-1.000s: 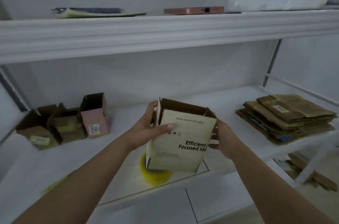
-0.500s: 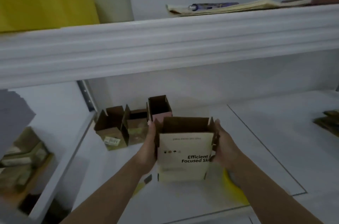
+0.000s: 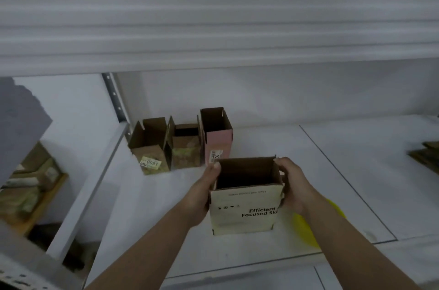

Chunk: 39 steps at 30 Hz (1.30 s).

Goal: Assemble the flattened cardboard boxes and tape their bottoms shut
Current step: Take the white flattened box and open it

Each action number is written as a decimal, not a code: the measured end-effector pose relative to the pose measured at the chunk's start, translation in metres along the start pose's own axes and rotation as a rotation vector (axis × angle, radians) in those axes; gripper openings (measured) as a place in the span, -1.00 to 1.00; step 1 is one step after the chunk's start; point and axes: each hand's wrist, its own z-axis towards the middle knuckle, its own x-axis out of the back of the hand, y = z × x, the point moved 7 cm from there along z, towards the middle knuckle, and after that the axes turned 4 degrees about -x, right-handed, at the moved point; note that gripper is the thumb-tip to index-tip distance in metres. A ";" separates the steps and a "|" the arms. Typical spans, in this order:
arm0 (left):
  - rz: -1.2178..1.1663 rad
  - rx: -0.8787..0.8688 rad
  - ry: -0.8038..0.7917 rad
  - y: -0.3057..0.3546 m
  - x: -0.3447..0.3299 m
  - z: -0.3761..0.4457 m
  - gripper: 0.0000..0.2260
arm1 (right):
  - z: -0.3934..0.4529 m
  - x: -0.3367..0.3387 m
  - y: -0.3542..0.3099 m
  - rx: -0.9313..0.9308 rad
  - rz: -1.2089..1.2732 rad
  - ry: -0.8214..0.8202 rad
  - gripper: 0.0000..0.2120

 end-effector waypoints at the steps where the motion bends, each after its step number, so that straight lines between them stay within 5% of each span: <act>1: 0.005 -0.011 0.013 0.002 -0.001 0.000 -0.61 | -0.001 0.002 -0.002 -0.008 -0.015 0.003 -0.71; 10: 0.000 0.038 0.307 0.006 -0.003 0.006 -0.67 | -0.016 0.002 -0.001 -0.022 -0.034 0.010 -0.59; 16: 0.063 0.020 0.410 0.007 -0.004 0.010 -0.64 | -0.024 0.004 0.007 0.000 -0.014 -0.025 -0.68; 24: -0.088 -0.120 0.110 0.011 -0.003 -0.004 -0.86 | -0.027 -0.005 0.006 0.127 0.129 -0.117 -0.69; 30: -0.050 -0.270 0.035 0.015 -0.006 -0.007 -0.95 | -0.027 -0.009 0.001 0.167 0.167 -0.120 -0.81; 35: 0.080 -0.183 0.056 0.010 0.000 -0.022 -0.90 | -0.024 -0.009 0.000 0.137 0.180 -0.076 -0.73; 39: 0.265 -0.257 -0.046 0.011 -0.015 -0.033 -0.56 | -0.022 -0.008 0.000 0.158 0.167 -0.047 -0.74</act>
